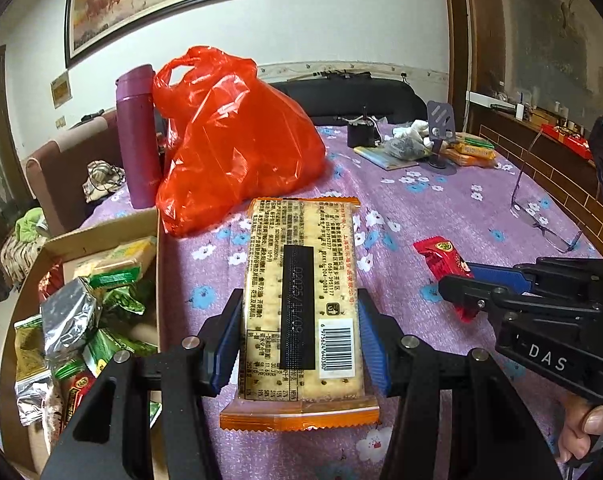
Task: Organize snacks
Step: 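Carry the biscuit pack with the left gripper while the right carries the red bar toward the tray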
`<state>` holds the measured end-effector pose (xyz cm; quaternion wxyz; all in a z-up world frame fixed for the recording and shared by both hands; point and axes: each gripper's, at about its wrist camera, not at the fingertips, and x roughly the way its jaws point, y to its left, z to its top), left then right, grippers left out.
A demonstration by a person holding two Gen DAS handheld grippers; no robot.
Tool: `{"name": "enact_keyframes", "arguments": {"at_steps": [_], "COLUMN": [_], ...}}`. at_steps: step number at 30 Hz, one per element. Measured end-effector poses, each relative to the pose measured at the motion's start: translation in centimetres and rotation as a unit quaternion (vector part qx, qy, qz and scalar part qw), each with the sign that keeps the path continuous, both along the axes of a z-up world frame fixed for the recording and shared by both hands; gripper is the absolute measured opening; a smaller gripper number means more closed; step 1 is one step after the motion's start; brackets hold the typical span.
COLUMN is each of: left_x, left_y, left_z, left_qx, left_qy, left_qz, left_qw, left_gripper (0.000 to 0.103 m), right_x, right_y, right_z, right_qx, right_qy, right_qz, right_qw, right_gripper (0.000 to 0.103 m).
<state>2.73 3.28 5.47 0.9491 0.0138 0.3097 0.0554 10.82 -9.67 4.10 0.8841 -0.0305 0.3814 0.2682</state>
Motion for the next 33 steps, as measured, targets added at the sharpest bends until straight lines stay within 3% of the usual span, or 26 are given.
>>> {"name": "enact_keyframes", "arguments": {"at_steps": [17, 26, 33], "left_x": [-1.0, -3.2, -5.8], "left_y": [-0.3, 0.4, 3.5], "left_z": [0.9, 2.7, 3.8], "left_qx": [0.021, 0.004, -0.021], "left_qy": [-0.032, -0.046, -0.046], "left_qz": [0.008, 0.007, 0.021], "left_qw": [0.9992, 0.9989, 0.9985], "left_gripper": [0.052, 0.053, 0.053], "right_x": [0.0, -0.7, -3.5], "right_y": [-0.1, 0.0, 3.5], "right_z": [0.2, 1.7, 3.2], "right_qx": [0.003, 0.022, 0.033], "right_qy": [-0.007, -0.007, -0.015], "right_qz": [-0.002, -0.025, 0.006], "right_qw": [1.0, 0.999, 0.999], "right_gripper": [0.021, 0.021, 0.022]}}
